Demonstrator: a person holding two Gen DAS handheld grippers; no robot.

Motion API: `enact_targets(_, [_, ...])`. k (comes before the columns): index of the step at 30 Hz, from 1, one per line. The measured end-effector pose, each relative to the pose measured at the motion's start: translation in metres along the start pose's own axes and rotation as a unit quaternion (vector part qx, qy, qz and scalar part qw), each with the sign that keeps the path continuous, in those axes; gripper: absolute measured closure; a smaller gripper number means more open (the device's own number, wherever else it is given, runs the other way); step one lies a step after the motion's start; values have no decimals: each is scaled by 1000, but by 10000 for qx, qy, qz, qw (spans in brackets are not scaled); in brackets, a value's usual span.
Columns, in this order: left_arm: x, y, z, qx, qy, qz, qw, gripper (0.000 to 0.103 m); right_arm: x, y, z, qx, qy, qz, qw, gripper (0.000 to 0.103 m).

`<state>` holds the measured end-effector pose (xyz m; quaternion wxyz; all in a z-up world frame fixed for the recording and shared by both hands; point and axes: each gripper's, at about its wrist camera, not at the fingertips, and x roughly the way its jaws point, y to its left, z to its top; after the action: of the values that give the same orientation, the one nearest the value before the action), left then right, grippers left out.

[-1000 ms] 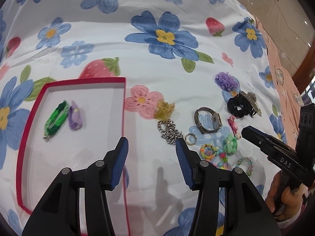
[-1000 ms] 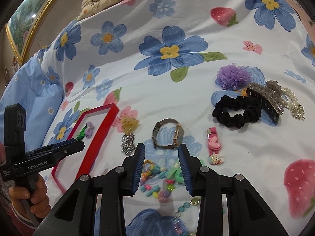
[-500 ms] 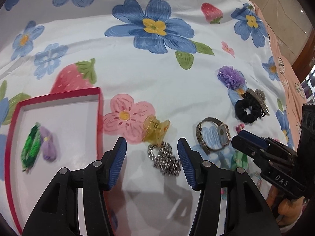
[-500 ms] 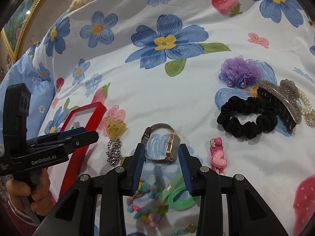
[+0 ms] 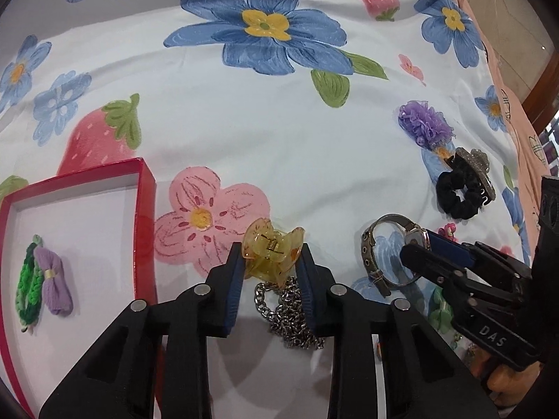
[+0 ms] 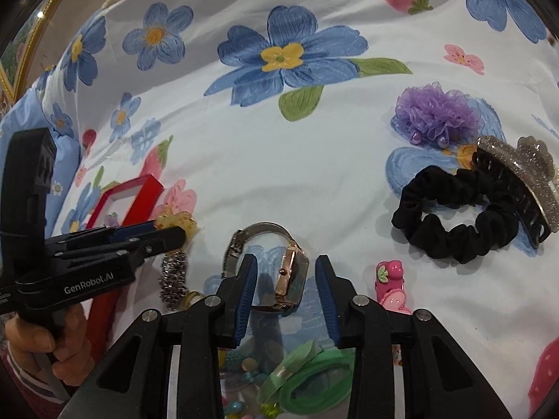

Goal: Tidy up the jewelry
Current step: 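Grasp the yellow hair claw with the left tool while the right tool grasps the gold watch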

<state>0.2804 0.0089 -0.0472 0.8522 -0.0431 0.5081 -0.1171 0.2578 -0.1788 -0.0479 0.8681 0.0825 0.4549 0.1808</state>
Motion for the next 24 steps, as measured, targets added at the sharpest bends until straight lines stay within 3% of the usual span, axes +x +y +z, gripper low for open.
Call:
enact_targets(2, [0, 0, 0, 0, -36, -16, 10000, 76, 3, 0, -1, -43, -4, -70, 10000, 74])
enact_targets(4, [-2, 2, 0, -17, -81, -45, 10000, 77, 3, 0, -1, -52, -9, -131, 9999, 88])
enact_targets(7, [-5, 3, 0, -44, -160, -81, 9998, 77, 2, -2, -1, -51, -24, -160, 9999, 94])
enact_targets(24, [-82, 20, -36, -404, -770, -319, 9957, 78, -37, 32, -1, -265, -378, 158, 9988, 95])
